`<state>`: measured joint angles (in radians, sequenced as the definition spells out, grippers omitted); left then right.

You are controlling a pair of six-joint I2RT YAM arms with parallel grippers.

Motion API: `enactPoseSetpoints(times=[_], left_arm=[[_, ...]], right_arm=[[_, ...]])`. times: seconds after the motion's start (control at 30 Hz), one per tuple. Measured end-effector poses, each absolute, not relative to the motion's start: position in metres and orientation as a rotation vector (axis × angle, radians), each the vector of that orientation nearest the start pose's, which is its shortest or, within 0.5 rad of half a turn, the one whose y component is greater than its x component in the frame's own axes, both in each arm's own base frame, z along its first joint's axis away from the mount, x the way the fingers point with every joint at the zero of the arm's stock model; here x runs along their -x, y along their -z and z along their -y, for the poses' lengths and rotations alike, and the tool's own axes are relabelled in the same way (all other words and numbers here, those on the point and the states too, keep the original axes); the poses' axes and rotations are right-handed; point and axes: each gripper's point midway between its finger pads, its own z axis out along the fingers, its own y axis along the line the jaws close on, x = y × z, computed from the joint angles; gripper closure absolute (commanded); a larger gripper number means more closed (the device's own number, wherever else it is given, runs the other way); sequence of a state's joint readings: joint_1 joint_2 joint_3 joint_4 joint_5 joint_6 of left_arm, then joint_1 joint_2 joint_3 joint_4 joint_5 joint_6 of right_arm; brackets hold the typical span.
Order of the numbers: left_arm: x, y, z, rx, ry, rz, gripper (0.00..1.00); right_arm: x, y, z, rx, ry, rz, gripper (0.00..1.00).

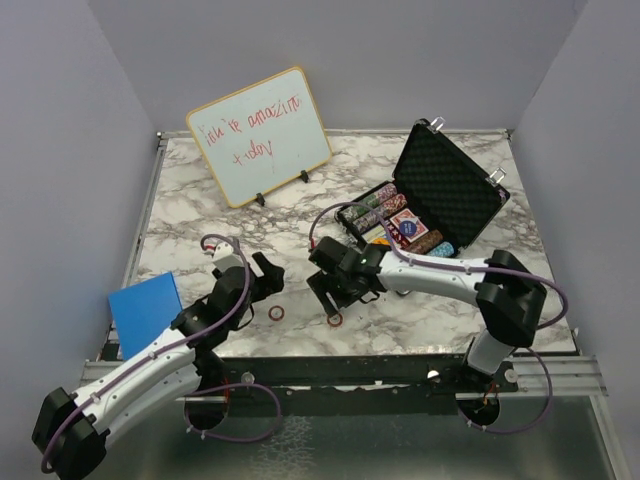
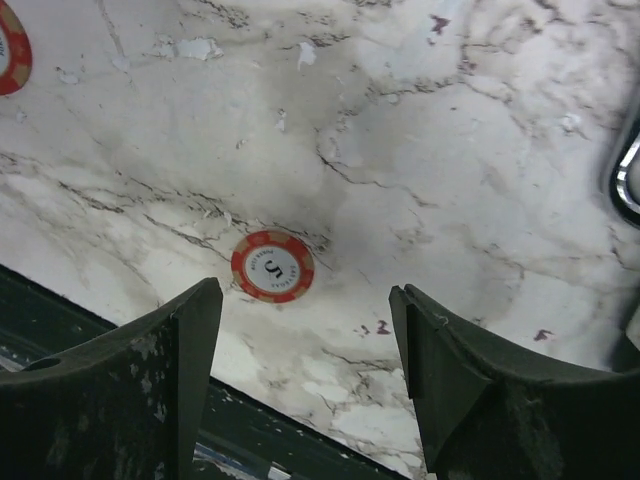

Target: Pack up texas hold em set

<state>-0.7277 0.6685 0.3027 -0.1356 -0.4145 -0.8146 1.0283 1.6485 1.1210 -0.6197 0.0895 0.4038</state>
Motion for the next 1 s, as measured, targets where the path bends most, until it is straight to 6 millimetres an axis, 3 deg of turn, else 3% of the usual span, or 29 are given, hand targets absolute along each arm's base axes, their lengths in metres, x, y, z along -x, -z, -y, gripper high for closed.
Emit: enactPoseSetpoints(times=[0.33, 0.67, 1.0], left_arm=[[-0.217, -0.1, 0.115, 0.492, 0.501, -1.984, 0.1], [-0.214, -0.089, 0.111, 0.51, 0.485, -1.996, 0.09], [-0.213, -0.088, 0.111, 0.513, 0.481, -1.999, 0.09]], right_arm=[[-0.157, -0.017, -0.318, 0.934, -0.171, -2.735, 0.26], [-0.154, -0.014, -0.318, 0.904, -0.106, -2.769, 0.56], [-0.155, -0.017, -0.316, 0.846, -0.075, -2.785, 0.6]])
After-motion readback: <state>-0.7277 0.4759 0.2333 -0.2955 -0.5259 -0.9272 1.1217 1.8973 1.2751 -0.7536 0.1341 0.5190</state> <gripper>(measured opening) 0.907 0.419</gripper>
